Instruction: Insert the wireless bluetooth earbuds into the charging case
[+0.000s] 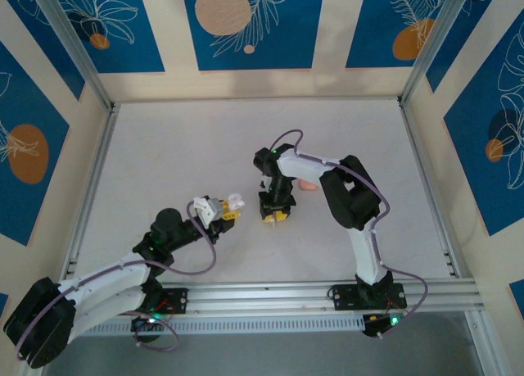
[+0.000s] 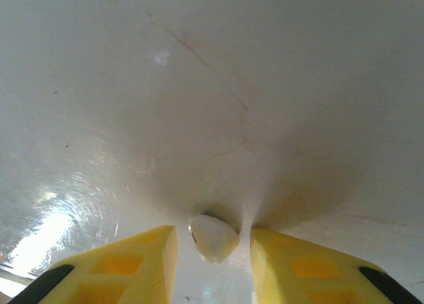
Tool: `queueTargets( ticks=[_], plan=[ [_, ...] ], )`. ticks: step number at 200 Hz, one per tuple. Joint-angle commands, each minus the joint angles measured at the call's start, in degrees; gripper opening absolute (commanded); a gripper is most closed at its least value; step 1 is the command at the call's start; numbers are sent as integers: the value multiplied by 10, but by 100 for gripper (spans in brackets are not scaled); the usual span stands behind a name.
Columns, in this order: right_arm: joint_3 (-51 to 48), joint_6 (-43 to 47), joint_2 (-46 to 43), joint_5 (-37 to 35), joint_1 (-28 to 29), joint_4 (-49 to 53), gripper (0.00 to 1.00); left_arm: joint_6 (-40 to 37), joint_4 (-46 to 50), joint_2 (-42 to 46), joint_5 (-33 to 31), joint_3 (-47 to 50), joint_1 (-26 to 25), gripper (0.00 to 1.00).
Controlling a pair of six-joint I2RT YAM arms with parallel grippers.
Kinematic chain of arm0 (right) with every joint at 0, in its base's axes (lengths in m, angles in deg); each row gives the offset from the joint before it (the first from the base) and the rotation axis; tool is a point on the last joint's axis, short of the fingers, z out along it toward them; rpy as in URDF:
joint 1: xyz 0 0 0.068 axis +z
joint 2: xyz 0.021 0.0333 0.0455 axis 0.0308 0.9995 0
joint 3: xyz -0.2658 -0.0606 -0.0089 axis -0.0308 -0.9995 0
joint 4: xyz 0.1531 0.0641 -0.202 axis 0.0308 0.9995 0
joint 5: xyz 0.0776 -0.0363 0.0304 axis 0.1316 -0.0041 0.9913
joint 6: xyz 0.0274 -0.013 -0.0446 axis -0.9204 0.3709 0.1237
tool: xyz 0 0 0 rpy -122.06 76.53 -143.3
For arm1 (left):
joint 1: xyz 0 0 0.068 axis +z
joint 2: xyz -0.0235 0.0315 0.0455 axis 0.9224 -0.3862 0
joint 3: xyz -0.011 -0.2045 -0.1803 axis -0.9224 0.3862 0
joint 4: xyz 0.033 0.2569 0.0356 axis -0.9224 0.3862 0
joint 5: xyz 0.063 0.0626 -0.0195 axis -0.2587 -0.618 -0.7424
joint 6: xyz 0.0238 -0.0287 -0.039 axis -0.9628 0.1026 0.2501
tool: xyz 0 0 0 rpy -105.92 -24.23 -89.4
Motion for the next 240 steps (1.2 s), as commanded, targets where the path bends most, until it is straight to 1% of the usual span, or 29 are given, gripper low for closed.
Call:
queueTargets(
  ticks=[1,38,78,113,129,193,240],
  plan=[
    [7,5,16,-6,6,-4,35,-4,-1,11,4,-8,4,22],
    [1,5,11,-20,8,-20,26,-5,7,15,3,-8,4,23],
    [-8,2,-9,-27,8,-41,23,-15,28,3,6,-8,4,23],
    [-42,-3,-53,-28,4,-81,21,-18,10,-33,15,-8,4,22],
    [-68,-7,-81,-28,1,-109,20,-13,-18,-69,27,-8,3,22],
    [-188,-13,-214,-45,-7,-227,18,4,-186,-247,67,-24,-5,22],
    [-247,-1,-298,-52,-7,-292,18,27,-301,-353,85,-43,-5,21]
  ],
)
